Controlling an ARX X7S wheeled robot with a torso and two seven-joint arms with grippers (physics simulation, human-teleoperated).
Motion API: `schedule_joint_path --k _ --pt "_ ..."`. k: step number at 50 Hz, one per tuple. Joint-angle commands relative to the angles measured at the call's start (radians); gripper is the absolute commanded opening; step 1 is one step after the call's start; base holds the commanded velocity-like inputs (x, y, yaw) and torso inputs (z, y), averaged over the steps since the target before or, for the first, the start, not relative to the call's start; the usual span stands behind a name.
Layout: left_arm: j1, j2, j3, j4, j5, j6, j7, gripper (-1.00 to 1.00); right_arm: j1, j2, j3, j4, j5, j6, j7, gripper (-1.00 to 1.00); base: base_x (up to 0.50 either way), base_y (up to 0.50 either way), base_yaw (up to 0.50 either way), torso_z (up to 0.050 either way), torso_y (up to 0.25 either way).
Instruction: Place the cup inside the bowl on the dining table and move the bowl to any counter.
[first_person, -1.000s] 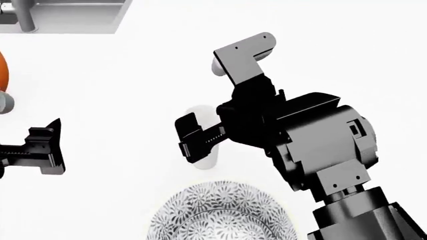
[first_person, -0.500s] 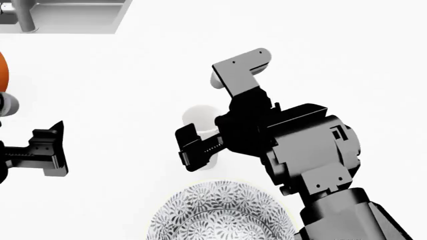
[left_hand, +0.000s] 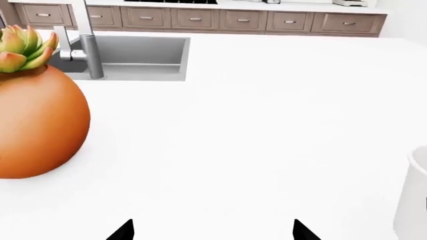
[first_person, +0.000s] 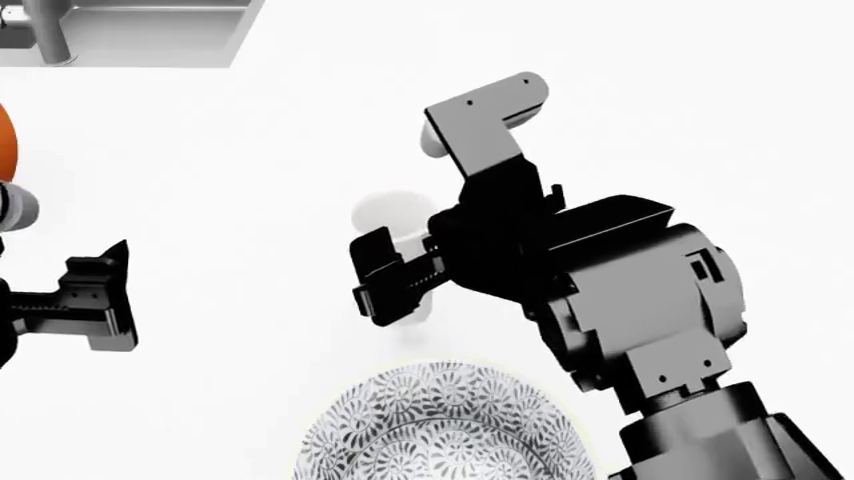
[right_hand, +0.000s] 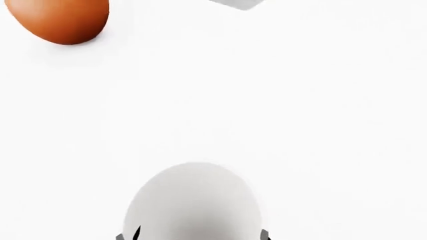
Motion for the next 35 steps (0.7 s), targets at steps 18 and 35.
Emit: schedule_joint_path --k 18,35 --pt "0.0 -0.108 0.017 0.038 -0.094 0.01 0.226 1.0 -0.109 0.201 0.352 -0.8 0.344 0.532 0.335 -1.0 0.0 0.0 0.0 0.0 0.0" --pt "-0.034 0.009 0.165 0.003 0.029 0.067 0.181 1.0 -0.106 0.313 0.539 -0.919 1.158 0.642 0.967 -1.0 0.0 0.0 0.0 0.0 0.0"
